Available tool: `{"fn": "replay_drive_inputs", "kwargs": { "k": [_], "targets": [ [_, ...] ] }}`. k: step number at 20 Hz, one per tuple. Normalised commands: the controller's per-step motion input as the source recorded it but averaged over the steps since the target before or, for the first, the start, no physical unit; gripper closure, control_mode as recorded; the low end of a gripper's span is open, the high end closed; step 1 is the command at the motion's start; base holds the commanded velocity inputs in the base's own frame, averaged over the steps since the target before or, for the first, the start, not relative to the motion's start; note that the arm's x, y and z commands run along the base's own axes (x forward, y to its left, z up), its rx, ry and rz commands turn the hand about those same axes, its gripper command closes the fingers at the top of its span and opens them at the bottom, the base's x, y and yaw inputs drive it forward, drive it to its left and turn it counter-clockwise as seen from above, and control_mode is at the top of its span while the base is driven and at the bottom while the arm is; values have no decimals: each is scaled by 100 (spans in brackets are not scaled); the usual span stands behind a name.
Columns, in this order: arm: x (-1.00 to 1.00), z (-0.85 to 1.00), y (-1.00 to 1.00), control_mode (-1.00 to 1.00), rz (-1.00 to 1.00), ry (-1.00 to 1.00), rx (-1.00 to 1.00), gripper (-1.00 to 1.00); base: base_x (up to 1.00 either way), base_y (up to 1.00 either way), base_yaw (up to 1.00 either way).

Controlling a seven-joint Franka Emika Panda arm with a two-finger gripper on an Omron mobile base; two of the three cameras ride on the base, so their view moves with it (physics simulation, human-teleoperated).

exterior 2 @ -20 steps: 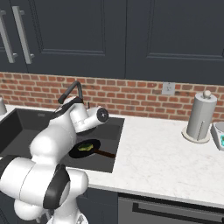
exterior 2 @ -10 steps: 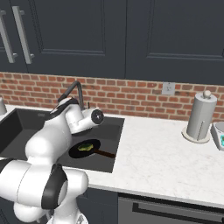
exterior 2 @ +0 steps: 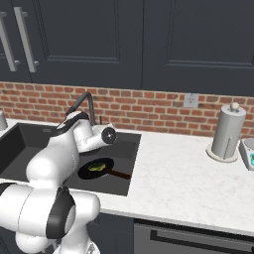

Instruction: Pick the pan and sponge and place them into the sink. Then turn on the water.

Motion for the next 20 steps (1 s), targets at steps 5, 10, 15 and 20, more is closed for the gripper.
{"fn": "replay_drive_inputs", "kwargs": {
  "k": [5,10,15,20],
  "targets": [
    [0,0,2,-100,0,-7,7,-100,0,0,0],
    [0,0,2,-100,0,-14,0,-100,0,0,0],
    [0,0,6,-100,0,-5,-3,-100,0,0,0],
    [0,2,3,-100,0,1,-1,-100,0,0,0]
  ]
}}
